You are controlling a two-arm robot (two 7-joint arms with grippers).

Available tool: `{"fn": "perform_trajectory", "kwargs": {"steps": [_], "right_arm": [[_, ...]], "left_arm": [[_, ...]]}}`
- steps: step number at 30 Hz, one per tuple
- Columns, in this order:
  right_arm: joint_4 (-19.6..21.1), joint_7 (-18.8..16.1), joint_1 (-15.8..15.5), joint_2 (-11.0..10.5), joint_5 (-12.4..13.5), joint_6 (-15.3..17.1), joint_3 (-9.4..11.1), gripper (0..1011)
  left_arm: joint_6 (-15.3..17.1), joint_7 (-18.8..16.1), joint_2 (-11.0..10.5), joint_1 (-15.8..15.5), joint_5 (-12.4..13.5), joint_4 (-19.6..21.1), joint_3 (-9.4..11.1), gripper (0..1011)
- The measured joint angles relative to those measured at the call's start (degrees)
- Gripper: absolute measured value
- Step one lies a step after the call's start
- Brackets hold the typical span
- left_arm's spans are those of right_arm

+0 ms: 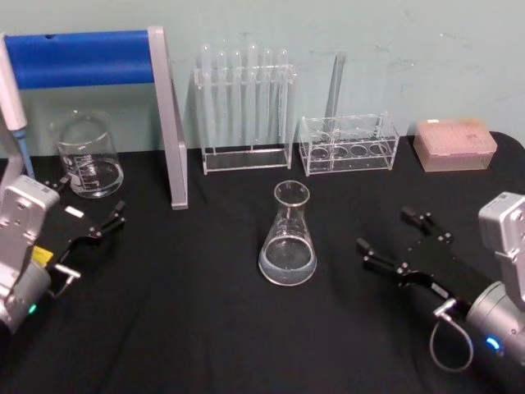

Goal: Grasp the erlenmeyer flask with one hand, shake it three times, then place it back.

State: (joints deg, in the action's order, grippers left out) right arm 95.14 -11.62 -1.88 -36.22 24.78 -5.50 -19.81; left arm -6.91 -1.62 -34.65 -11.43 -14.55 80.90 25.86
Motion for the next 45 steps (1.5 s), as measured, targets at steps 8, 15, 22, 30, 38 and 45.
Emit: {"fn": "perform_trajectory", "kwargs": {"steps": [8, 15, 22, 30, 38, 45], "right_arm": [[0.34, -3.17, 0.72, 1.9, 0.2, 0.92, -1.53, 1003], [-1.32, -5.53, 3.31, 4.8, -0.93, 1.91, -3.32, 1002], [-4.23, -6.75, 6.12, 7.8, -2.07, 2.72, -4.26, 1003], [-7.59, -7.56, 9.47, 10.92, -3.71, 2.98, -4.81, 1003], [-11.72, -8.18, 12.81, 14.07, -5.53, 2.89, -5.25, 1003], [-15.48, -8.61, 15.45, 16.71, -7.16, 2.57, -5.31, 1002]], "left_arm": [[0.0, 0.0, 0.0, 0.0, 0.0, 0.0, 0.0, 1001], [0.0, 0.0, 0.0, 0.0, 0.0, 0.0, 0.0, 1001], [0.0, 0.0, 0.0, 0.0, 0.0, 0.0, 0.0, 1001], [0.0, 0.0, 0.0, 0.0, 0.0, 0.0, 0.0, 1001], [0.0, 0.0, 0.0, 0.0, 0.0, 0.0, 0.0, 1001], [0.0, 0.0, 0.0, 0.0, 0.0, 0.0, 0.0, 1001]]}}
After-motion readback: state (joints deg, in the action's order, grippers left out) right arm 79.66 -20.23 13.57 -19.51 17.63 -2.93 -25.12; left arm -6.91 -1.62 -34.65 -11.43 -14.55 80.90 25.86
